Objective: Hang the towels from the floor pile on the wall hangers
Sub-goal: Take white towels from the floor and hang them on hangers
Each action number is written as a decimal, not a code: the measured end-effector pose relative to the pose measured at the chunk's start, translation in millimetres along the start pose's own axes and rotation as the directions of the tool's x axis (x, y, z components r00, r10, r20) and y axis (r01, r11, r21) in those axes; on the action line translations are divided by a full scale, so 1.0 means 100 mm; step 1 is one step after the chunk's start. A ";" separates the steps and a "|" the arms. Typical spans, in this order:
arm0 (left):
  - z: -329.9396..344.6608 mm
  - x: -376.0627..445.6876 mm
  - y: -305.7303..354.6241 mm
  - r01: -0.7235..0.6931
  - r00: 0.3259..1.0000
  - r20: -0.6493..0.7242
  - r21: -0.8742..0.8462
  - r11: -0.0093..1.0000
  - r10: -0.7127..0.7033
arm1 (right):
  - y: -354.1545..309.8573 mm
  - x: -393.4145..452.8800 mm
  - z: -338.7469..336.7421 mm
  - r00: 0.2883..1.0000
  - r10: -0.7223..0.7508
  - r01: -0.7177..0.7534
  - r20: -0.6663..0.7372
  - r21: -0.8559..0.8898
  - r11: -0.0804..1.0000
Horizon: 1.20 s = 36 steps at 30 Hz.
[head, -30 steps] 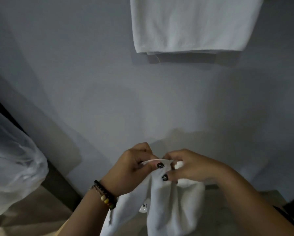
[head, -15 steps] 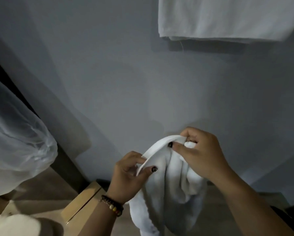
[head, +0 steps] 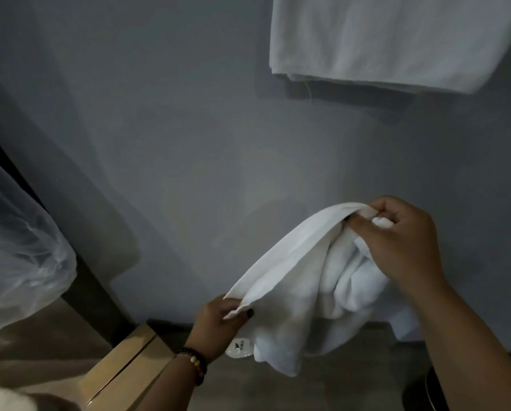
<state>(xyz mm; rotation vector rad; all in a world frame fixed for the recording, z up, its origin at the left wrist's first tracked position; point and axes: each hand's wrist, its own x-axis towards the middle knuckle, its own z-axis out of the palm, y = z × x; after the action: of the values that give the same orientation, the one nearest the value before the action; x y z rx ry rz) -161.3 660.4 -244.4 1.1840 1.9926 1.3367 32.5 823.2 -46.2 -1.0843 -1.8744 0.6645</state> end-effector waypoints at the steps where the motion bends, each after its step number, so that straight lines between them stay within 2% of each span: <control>1: -0.04 0.02 0.00 0.009 0.999 -0.038 -0.017 1.000 -0.010 | 0.05 0.03 0.00 0.999 0.022 -0.022 -0.023 -0.005 1.000; 5: -0.22 0.06 -0.11 0.087 0.985 -0.144 -0.074 0.993 -0.097 | 0.26 0.15 0.00 0.991 0.105 -0.107 -0.085 -0.029 0.994; 10: -0.30 0.05 -0.12 0.215 0.936 -0.213 -0.284 0.934 -0.280 | 0.47 0.20 0.06 0.977 0.185 -0.188 -0.104 -0.019 0.982; 15: -0.30 0.00 -0.22 0.220 0.924 -0.231 -0.331 0.917 -0.305 | 0.62 0.20 0.11 0.964 0.244 -0.243 -0.101 0.027 0.970; 17: -0.28 -0.02 -0.24 0.251 0.893 -0.254 -0.405 0.879 -0.372 | 0.65 0.20 0.11 0.961 0.257 -0.254 -0.102 0.044 0.966; 20: -0.22 -0.01 -0.23 0.311 0.799 -0.275 -0.572 0.759 -0.535 | 0.68 0.19 0.12 0.963 0.252 -0.248 -0.098 0.050 0.967; 22: -0.20 0.03 -0.18 0.303 0.768 -0.289 -0.621 0.723 -0.571 | 0.67 0.19 0.13 0.969 0.233 -0.232 -0.084 0.025 0.972; 24: -0.20 0.10 -0.02 0.265 0.799 -0.308 -0.590 0.762 -0.516 | 0.63 0.18 0.17 0.981 0.190 -0.192 -0.031 -0.068 0.979; 26: -0.20 0.18 0.25 0.188 0.872 -0.321 -0.479 0.858 -0.370 | 0.55 0.12 0.25 0.987 0.133 -0.119 0.088 -0.140 0.983; 27: -0.20 0.21 0.40 0.127 0.909 -0.316 -0.409 0.904 -0.270 | 0.50 0.06 0.31 0.981 0.098 -0.079 0.167 -0.120 0.990; 29: -0.20 0.25 0.70 -0.017 0.955 -0.289 -0.264 0.964 -0.063 | 0.41 -0.09 0.43 0.933 0.006 0.003 0.359 -0.026 1.000; 31: -0.20 0.25 0.97 -0.102 0.969 -0.243 -0.195 0.976 0.052 | 0.34 -0.24 0.56 0.837 -0.089 0.076 0.539 0.047 0.996; 33: -0.21 0.25 1.14 -0.102 0.980 -0.187 -0.207 0.973 0.063 | 0.30 -0.33 0.69 0.783 -0.161 0.127 0.601 0.099 0.987; 36: -0.29 0.19 1.23 -0.059 0.993 -0.117 -0.291 0.955 0.026 | 0.31 -0.35 0.77 0.786 -0.208 0.122 0.582 0.184 0.975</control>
<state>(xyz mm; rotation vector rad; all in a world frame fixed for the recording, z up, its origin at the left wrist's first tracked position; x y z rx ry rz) -143.6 681.5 -119.5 1.0374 1.7693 1.6864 -11.8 805.4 -122.1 -0.6383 -2.3812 1.1113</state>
